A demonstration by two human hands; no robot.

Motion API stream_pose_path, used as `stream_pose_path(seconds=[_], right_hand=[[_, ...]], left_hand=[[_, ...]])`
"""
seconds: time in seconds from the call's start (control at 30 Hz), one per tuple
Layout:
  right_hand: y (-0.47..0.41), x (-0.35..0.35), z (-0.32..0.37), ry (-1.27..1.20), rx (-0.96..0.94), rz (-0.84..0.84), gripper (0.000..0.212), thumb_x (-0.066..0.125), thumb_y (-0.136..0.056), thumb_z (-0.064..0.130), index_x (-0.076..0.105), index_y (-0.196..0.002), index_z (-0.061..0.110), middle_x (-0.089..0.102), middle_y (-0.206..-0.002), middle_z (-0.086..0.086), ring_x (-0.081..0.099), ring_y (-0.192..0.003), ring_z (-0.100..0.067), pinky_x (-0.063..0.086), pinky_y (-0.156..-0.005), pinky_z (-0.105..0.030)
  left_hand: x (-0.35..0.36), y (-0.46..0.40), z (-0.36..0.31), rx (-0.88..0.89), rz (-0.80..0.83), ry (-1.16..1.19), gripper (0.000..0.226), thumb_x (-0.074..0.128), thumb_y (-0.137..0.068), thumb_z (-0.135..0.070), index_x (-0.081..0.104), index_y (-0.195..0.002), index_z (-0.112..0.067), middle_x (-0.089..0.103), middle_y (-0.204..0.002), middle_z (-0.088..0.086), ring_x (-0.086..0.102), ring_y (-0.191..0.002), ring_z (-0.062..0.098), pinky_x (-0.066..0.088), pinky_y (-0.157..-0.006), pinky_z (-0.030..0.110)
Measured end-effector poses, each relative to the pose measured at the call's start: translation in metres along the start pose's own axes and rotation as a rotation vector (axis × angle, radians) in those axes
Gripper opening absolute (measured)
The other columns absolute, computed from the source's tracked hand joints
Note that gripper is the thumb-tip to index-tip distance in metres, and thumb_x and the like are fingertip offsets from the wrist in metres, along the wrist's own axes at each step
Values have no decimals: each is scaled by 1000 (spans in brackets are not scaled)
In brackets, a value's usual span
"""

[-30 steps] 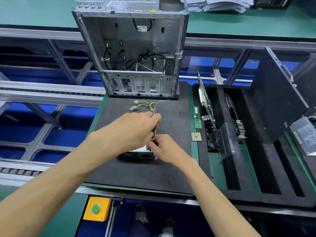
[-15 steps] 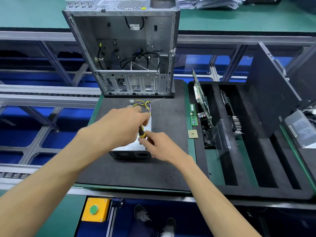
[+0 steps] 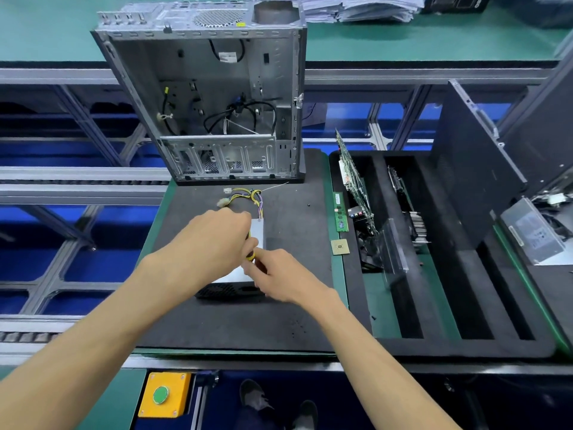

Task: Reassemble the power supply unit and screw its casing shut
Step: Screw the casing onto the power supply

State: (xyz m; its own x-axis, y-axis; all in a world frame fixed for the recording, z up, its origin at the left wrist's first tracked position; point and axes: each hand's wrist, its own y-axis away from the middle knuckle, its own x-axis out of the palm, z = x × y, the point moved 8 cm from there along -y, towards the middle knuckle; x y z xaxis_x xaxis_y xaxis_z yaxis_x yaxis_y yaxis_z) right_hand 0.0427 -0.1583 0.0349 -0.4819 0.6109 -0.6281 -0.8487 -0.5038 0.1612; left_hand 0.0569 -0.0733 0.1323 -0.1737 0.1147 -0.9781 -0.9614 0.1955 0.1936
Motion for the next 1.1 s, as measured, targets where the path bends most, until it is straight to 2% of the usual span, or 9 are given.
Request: stream_pose_path(seconds=[0.17, 0.23, 0.3, 0.37, 0.5, 0.63, 0.83, 0.93, 1.1], right_hand=[[-1, 0, -3, 15, -3, 3, 29, 41, -108, 44, 55, -89, 28, 61, -70, 12, 59, -67, -21, 54, -74, -42], [-1, 1, -5, 0, 11, 6, 30, 41, -108, 44, 59, -88, 29, 58, -68, 15, 56, -64, -17, 55, -75, -42], [0, 2, -6, -11, 23, 7, 31, 41, -108, 43, 61, -89, 29, 58, -69, 15, 55, -63, -16, 55, -77, -42], [0, 1, -5, -18, 31, 8, 34, 42, -108, 44, 63, -89, 26, 62, -71, 9, 58, -64, -19, 56, -77, -43], [0, -1, -4, 25, 39, 19, 38, 40, -108, 45, 66, -94, 22, 68, -78, 3, 64, -73, -24, 55, -79, -42], [0, -1, -3, 45, 44, 26, 39, 37, -107, 45, 65, -91, 23, 71, -83, -3, 65, -77, -26, 55, -80, -42], [2, -1, -3, 31, 52, 18, 41, 36, -107, 44, 65, -90, 22, 67, -80, 2, 63, -75, -26, 55, -80, -43], [2, -1, -5, 28, 65, 27, 41, 38, -107, 46, 66, -90, 22, 66, -78, 4, 64, -74, -24, 55, -82, -42], [3, 0, -4, 37, 64, 38, 38, 39, -108, 45, 65, -92, 22, 65, -77, 6, 65, -77, -25, 55, -83, -42]], left_hand=[[4, 2, -9, 96, 81, 41, 13, 46, -102, -27, 48, -103, -13, 62, -102, 4, 61, -92, 33, 52, -82, 45], [2, 5, -8, 69, 56, 18, 20, 45, -102, -36, 46, -101, -16, 61, -96, 2, 59, -84, 31, 50, -74, 40], [-2, 6, -3, -8, 14, -31, 35, 43, -101, -52, 48, -97, -17, 50, -77, -1, 51, -73, 28, 41, -63, 37], [-4, 5, -1, -57, -5, 11, 37, 43, -102, -49, 55, -99, -14, 43, -72, -1, 49, -73, 29, 40, -63, 37], [0, 3, -8, 16, 64, 56, 25, 42, -105, -33, 55, -105, -11, 64, -97, 8, 59, -86, 32, 50, -78, 41], [2, 4, -16, 122, 123, 75, 14, 40, -104, -22, 50, -110, -16, 59, -112, 3, 59, -97, 28, 47, -84, 39], [-7, 8, -10, 55, -38, 83, 25, 43, -102, -41, 47, -97, -17, 65, -93, 2, 61, -83, 32, 53, -75, 43], [-8, 7, -9, 41, -50, 111, 25, 46, -101, -37, 53, -97, -14, 64, -87, 4, 59, -80, 31, 54, -74, 43], [-10, 5, -12, -2, -67, 28, 32, 47, -102, -44, 57, -95, -15, 39, -69, -3, 45, -73, 27, 38, -63, 33]])
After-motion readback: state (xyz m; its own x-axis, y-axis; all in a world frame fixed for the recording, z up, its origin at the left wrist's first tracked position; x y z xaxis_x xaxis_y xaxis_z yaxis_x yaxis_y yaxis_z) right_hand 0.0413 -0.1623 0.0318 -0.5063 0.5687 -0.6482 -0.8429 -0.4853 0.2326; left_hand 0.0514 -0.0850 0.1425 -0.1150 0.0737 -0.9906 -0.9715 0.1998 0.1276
